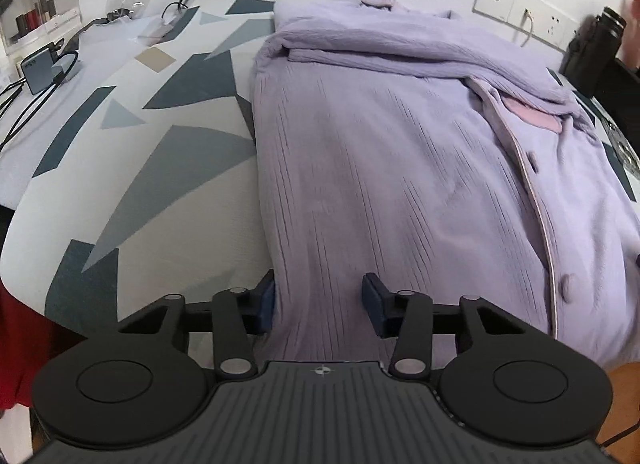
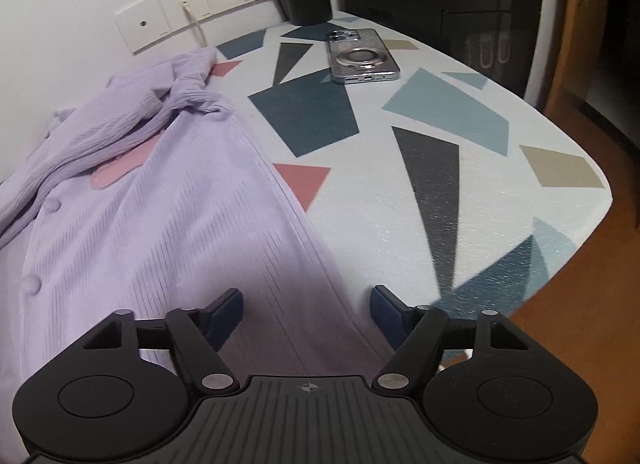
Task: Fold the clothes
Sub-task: 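Grasp the robe side edge with the left gripper while the right gripper grasps the hem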
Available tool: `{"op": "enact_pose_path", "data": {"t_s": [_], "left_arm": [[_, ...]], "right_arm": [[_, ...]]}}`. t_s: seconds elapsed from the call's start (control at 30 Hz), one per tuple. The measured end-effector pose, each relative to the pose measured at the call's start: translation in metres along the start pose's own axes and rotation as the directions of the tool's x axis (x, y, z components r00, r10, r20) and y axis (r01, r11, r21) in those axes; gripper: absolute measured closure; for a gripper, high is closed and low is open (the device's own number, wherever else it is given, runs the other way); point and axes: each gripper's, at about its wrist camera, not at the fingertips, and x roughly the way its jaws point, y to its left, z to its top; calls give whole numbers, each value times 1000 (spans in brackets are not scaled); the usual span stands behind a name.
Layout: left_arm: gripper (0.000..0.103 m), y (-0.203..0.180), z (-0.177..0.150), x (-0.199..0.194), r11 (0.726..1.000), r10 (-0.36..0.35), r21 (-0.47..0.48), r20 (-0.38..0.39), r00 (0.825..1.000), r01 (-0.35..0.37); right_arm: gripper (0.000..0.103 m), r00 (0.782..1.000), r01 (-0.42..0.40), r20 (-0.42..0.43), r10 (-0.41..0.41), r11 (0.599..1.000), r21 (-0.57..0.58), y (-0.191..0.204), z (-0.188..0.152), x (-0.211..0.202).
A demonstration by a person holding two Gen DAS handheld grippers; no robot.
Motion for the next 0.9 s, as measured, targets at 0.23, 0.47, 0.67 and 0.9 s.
{"op": "enact_pose_path", "data": {"t_s": [0.23,0.47,0.67,0.9], "left_arm": [[64,9,-2,-6,999,-6,-53,-36,999,5],[54,-3,-10,-7,999,34,-7,-32,999,-34],[89,4,-4,-21,997,0,-83,4,1000,0],[90,4,-7,-70,992,-21,-123,131,991,37]], "right_arm": [[76,998,-56,-14,56,998,-2,-8,-1,-5],[71,997,-78,-9,77,996,-44,-6,-2,-6],[90,990,-139,-23,138,990,-36,-4,4,-3],[92,958,-284,62,281,958,42,-21,12,-46]]}}
